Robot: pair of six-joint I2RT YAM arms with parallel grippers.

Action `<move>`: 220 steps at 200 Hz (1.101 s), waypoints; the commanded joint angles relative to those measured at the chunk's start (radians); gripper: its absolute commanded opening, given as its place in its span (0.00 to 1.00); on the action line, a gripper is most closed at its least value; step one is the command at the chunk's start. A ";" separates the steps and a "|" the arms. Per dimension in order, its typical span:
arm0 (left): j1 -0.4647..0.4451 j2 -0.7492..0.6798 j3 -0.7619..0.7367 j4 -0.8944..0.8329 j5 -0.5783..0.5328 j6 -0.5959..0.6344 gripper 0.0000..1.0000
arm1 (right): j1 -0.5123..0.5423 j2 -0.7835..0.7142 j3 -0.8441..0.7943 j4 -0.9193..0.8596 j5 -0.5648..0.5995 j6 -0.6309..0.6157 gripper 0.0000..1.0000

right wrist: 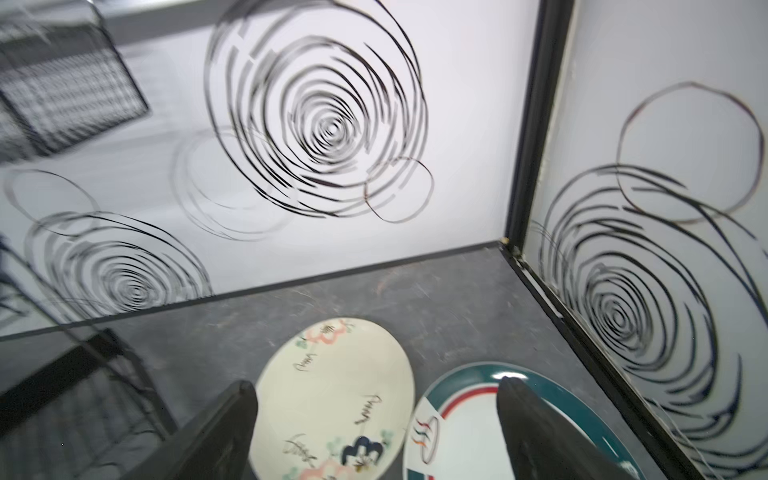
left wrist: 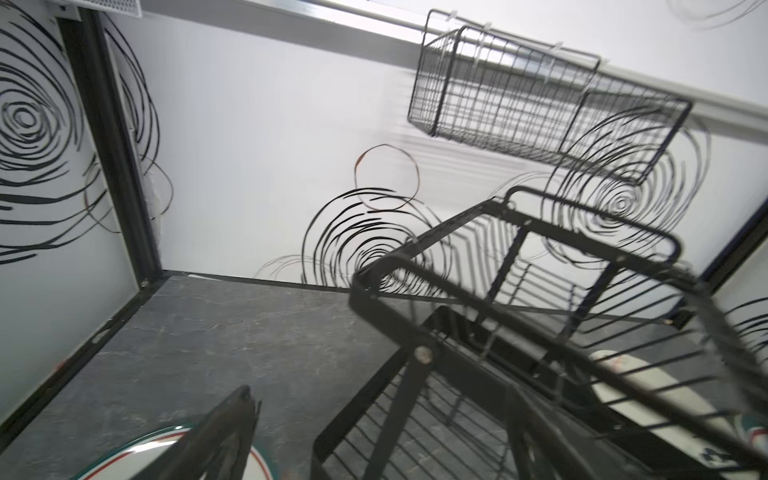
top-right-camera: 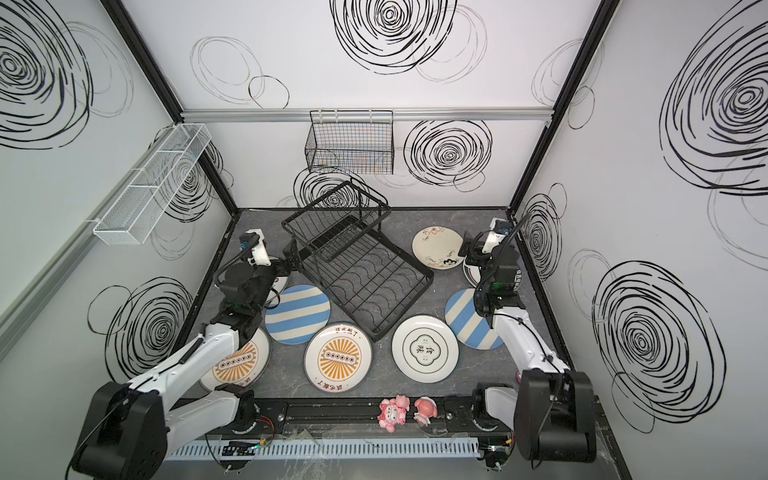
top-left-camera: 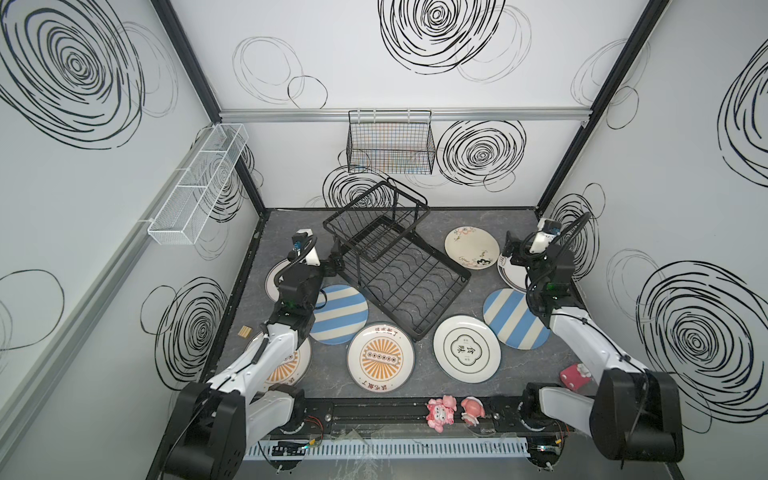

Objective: Load the plates into the dish rack

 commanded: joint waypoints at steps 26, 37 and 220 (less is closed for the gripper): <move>-0.095 -0.188 0.077 -0.636 0.036 -0.209 0.96 | 0.211 -0.206 0.036 -0.552 -0.220 0.115 0.92; -0.098 -0.234 0.062 -0.695 0.088 -0.240 0.96 | 0.276 -0.236 0.043 -0.632 -0.236 0.143 0.90; -0.306 -0.416 -0.284 -0.768 0.156 -0.597 0.96 | 1.094 -0.113 -0.320 -0.324 -0.090 0.874 0.76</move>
